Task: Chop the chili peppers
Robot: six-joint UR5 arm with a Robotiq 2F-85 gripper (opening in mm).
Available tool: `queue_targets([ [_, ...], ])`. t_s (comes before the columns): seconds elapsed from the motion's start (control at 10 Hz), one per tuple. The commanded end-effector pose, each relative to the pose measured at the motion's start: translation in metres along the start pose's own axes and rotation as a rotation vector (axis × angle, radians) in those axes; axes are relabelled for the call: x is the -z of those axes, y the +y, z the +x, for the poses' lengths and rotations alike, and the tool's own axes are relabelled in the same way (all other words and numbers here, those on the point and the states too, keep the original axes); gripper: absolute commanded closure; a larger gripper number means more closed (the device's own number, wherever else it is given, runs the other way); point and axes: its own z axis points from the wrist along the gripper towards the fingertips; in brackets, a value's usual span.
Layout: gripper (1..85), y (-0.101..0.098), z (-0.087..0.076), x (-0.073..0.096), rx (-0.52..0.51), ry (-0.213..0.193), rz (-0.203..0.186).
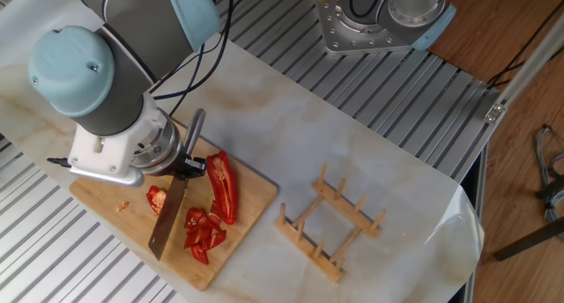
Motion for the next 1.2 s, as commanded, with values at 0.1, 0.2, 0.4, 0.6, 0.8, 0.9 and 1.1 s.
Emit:
queue_targets([
  [0.1, 72.0, 0.002, -0.006, 0.003, -0.001, -0.022, -0.009],
  [0.2, 71.0, 0.003, -0.008, 0.003, 0.002, -0.032, -0.016],
  [0.4, 66.7, 0.004, -0.012, 0.006, 0.02, -0.057, -0.028],
  [0.6, 66.3, 0.001, -0.016, 0.01, 0.032, -0.089, -0.016],
  [0.8, 65.7, 0.0, -0.021, 0.012, 0.048, -0.142, -0.017],
  [0.9, 65.3, 0.001, -0.019, 0.013, 0.054, -0.152, -0.018],
  [1.1, 65.3, 0.002, -0.014, 0.013, 0.06, -0.161, -0.025],
])
